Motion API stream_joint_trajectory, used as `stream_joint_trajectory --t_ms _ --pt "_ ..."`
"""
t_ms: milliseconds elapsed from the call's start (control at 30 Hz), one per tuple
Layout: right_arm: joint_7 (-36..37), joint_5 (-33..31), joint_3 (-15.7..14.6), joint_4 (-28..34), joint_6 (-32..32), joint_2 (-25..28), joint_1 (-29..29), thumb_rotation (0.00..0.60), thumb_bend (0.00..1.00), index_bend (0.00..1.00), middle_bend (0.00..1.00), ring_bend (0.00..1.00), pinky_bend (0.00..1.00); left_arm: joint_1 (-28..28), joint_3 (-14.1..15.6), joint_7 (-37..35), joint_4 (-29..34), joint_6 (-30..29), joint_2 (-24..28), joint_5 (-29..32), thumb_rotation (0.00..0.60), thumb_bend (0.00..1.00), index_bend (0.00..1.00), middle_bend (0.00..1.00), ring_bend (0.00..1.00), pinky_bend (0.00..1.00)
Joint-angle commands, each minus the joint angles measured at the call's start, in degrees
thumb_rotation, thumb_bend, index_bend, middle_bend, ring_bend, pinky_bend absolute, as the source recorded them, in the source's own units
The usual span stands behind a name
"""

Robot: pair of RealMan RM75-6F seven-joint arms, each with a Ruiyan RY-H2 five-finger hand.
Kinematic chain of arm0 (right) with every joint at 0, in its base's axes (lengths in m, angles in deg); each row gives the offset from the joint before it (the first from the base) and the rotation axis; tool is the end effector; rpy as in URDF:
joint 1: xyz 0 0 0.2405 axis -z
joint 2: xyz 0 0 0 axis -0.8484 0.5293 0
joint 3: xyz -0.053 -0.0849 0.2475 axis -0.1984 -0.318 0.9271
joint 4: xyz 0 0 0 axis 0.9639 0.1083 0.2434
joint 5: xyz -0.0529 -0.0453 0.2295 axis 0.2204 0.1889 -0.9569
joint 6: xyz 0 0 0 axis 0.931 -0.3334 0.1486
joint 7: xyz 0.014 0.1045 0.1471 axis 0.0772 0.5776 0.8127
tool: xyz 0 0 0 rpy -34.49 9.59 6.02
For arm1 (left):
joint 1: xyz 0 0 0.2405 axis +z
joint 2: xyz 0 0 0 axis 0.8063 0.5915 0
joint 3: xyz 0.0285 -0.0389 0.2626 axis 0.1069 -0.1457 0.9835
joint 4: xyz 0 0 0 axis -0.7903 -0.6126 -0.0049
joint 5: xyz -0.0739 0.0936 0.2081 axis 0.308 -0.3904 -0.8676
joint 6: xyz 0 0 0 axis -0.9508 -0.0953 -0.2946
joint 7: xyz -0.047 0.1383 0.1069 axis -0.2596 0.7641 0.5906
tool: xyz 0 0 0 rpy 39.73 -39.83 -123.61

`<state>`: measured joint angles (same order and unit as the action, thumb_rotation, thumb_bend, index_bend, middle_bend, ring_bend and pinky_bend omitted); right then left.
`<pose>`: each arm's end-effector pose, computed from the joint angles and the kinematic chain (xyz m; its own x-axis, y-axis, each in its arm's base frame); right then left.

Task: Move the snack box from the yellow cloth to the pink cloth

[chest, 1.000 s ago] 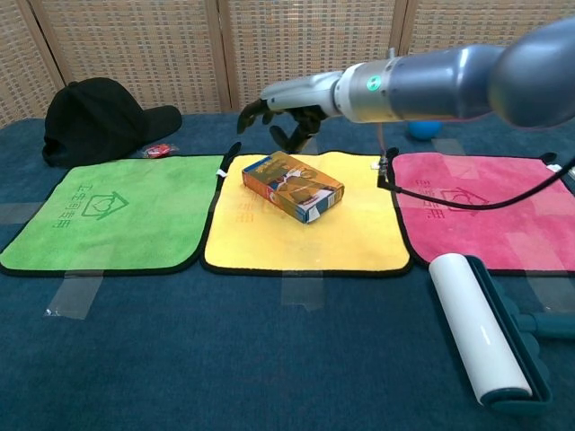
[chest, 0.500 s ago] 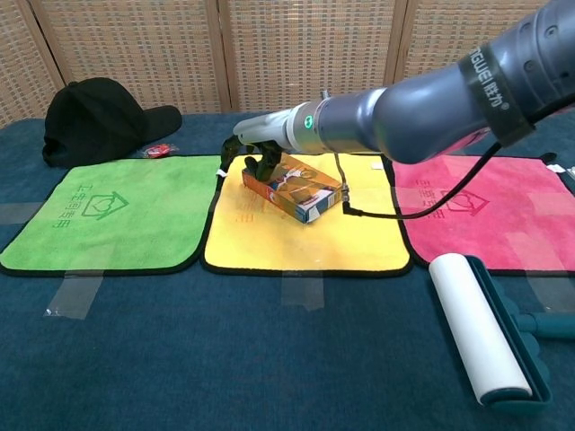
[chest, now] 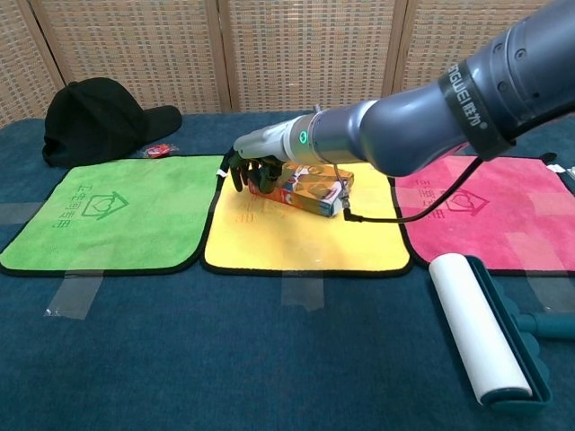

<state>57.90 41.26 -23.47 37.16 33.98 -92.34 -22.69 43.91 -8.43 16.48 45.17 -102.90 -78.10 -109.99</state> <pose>0.0136 -0.5204 -0.1739 0.6794 -0.3469 0.6465 -0.6962 -0.5830 0.4188 -0.3694 0.2681 0.1307 0.4088 0.0500 0.9113 0.9025 0.1263 -0.4118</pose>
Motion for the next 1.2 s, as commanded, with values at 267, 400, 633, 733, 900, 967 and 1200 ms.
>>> stream_joint_trajectory --t_ms 267,400,633,733,900,967,1200 --pt "-2.31 -0.19 -2.71 5.36 -0.8 5.71 3.65 0.6 1.0 0.36 0.35 0.26 0.19 0.25 0.48 -0.06 0.74 -0.76 0.23 -1.02 0.6 0.0 0.0 0.0 0.0 0.0" --pt "-3.44 -1.42 -3.48 6.82 -0.65 7.74 4.96 0.6 1.0 0.38 0.37 0.27 0.21 0.34 0.54 -0.17 0.88 -0.96 0.31 -1.15 0.6 0.0 0.0 0.0 0.0 0.0" --pt "-5.87 -3.1 -6.13 13.81 -1.78 13.85 8.6 0.6 1.0 0.41 0.4 0.3 0.21 0.18 0.88 0.36 1.12 -0.85 0.15 -1.62 0.6 0.0 0.0 0.0 0.0 0.0" --pt "-7.51 -2.9 -7.55 16.83 -3.27 16.13 9.78 0.6 1.0 0.41 0.41 0.3 0.21 0.19 1.07 0.66 1.38 -1.03 0.08 -1.98 0.6 0.0 0.0 0.0 0.0 0.0" --pt "-9.52 -1.84 -9.57 22.34 -5.84 20.02 11.71 0.6 1.0 0.41 0.41 0.3 0.21 0.22 1.28 1.0 1.71 -1.29 -0.01 -2.38 0.6 0.0 0.0 0.0 0.0 0.0" --pt "-10.28 -0.99 -10.46 24.76 -7.0 21.76 12.53 0.6 1.0 0.42 0.41 0.3 0.21 0.2 1.37 1.14 1.84 -1.29 -0.02 -2.48 0.6 0.0 0.0 0.0 0.0 0.0" --pt "-11.99 2.9 -13.68 31.55 -10.71 26.88 15.46 0.6 1.0 0.42 0.41 0.3 0.21 0.24 1.7 1.51 2.32 -1.67 -0.03 -3.21 0.6 0.0 0.0 0.0 0.0 0.0"
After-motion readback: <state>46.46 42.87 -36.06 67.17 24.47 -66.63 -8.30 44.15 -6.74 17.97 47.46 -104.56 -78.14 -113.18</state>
